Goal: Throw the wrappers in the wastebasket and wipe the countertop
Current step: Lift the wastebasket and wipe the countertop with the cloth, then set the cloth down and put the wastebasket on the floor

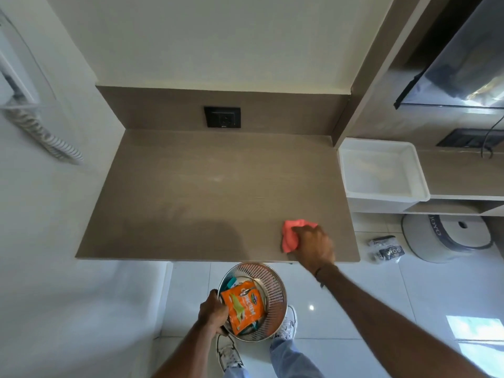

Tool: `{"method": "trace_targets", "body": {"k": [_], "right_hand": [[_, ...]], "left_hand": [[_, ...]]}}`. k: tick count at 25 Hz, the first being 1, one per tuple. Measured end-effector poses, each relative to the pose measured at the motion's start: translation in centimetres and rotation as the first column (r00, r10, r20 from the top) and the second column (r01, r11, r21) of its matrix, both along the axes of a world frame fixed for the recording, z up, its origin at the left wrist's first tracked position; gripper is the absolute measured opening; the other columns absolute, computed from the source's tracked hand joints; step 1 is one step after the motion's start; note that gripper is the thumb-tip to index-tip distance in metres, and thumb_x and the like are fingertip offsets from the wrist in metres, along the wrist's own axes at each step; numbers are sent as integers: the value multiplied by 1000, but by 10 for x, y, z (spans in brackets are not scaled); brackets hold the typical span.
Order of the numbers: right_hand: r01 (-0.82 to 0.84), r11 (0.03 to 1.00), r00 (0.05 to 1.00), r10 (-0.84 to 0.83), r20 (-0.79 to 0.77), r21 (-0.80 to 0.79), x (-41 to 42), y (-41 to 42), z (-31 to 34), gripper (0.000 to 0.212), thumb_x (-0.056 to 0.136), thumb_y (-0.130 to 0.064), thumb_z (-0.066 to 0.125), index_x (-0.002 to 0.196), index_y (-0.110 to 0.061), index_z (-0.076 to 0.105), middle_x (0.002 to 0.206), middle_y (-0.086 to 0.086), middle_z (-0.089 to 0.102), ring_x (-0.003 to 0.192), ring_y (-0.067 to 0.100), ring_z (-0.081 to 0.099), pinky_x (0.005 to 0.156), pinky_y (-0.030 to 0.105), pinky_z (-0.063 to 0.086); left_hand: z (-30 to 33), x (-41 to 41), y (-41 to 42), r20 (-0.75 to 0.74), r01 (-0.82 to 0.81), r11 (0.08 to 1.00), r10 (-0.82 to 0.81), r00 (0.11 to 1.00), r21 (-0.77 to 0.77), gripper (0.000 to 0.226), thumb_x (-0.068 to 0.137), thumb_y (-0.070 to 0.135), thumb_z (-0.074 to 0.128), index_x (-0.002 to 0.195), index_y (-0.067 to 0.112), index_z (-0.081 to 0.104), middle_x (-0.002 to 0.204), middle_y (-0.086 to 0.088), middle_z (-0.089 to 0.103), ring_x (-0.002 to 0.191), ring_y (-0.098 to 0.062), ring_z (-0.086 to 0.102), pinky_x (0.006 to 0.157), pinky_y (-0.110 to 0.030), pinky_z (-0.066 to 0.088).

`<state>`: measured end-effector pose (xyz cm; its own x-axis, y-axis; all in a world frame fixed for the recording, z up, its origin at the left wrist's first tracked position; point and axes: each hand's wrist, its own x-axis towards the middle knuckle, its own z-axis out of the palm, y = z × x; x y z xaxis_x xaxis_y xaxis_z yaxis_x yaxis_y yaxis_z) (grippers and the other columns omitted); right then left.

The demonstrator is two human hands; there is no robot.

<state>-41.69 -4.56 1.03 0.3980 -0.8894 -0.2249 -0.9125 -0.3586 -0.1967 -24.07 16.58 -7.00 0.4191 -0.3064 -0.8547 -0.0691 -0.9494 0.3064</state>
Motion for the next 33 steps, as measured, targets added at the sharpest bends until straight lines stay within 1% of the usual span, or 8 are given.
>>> {"method": "trace_targets", "body": {"k": [5, 8, 11, 17, 21, 24, 29, 33], "right_hand": [[-318, 907, 940, 262, 220, 277, 62, 67, 5, 36, 80, -35, 68, 115, -25, 70, 109, 2, 76, 99, 24, 67, 87, 39, 56], [-176, 787, 873, -153, 463, 592, 69, 43, 16, 21, 89, -13, 59, 107, -17, 71, 99, 6, 74, 85, 20, 67, 70, 29, 56], [106, 670, 729, -555, 401, 735, 46, 2, 17, 24, 80, 2, 56, 84, -22, 58, 82, 2, 61, 70, 16, 56, 56, 27, 47], [471, 808, 757, -576, 308, 354, -8, -14, 4, 59, 71, -41, 73, 120, -15, 53, 106, 3, 62, 93, 27, 61, 80, 38, 53], [614, 777, 691, -613, 384, 135, -41, 37, -10, 29, 77, -45, 62, 84, -21, 48, 80, 1, 63, 74, 28, 60, 65, 37, 50], [586, 763, 733, -642, 225, 272, -58, 76, -46, 21, 81, -36, 65, 86, -18, 55, 82, 3, 69, 80, 30, 65, 64, 32, 46], [500, 584, 760, -649, -2, 639, -56, 98, -120, 32, 81, -24, 66, 112, -18, 74, 101, 8, 79, 89, 26, 75, 83, 36, 61], [500, 651, 810, -585, -42, 571, -45, 99, -184, 24, 83, -17, 60, 98, -18, 79, 100, 14, 78, 95, 36, 70, 71, 28, 49]], "left_hand": [[7, 0, 4, -43, -29, 1000, 29, 999, 1, 35, 97, 32, 57, 125, 14, 46, 123, -23, 65, 99, -42, 72, 67, -59, 63], [10, -1, 4, -37, -27, 1000, 27, 999, 5, 32, 99, 29, 55, 126, 14, 46, 126, -23, 63, 103, -42, 71, 70, -58, 64], [8, -3, 4, -20, -12, 1000, 12, 1000, 22, 31, 100, 29, 54, 126, 15, 46, 126, -22, 64, 106, -41, 70, 71, -57, 64], [-4, -11, -8, 20, 60, 997, -61, 998, 46, 31, 97, 33, 58, 123, 16, 48, 117, -18, 67, 91, -37, 74, 65, -54, 65], [-17, -12, -18, 38, 75, 997, -77, 996, 36, 27, 92, 35, 56, 115, 21, 53, 116, -19, 66, 91, -41, 70, 61, -57, 64], [-37, -13, -22, 12, 80, 996, -81, 997, 36, 28, 87, 38, 59, 111, 24, 56, 112, -18, 66, 74, -36, 68, 51, -56, 63], [-61, -18, -28, -29, 51, 998, -50, 998, 31, 32, 83, 27, 60, 115, 30, 57, 113, -15, 68, 86, -38, 72, 52, -56, 63], [-113, -26, -31, 87, 149, 988, -152, 984, 46, 41, 91, 20, 58, 131, 21, 55, 122, -19, 69, 105, -40, 69, 83, -47, 63]]}}
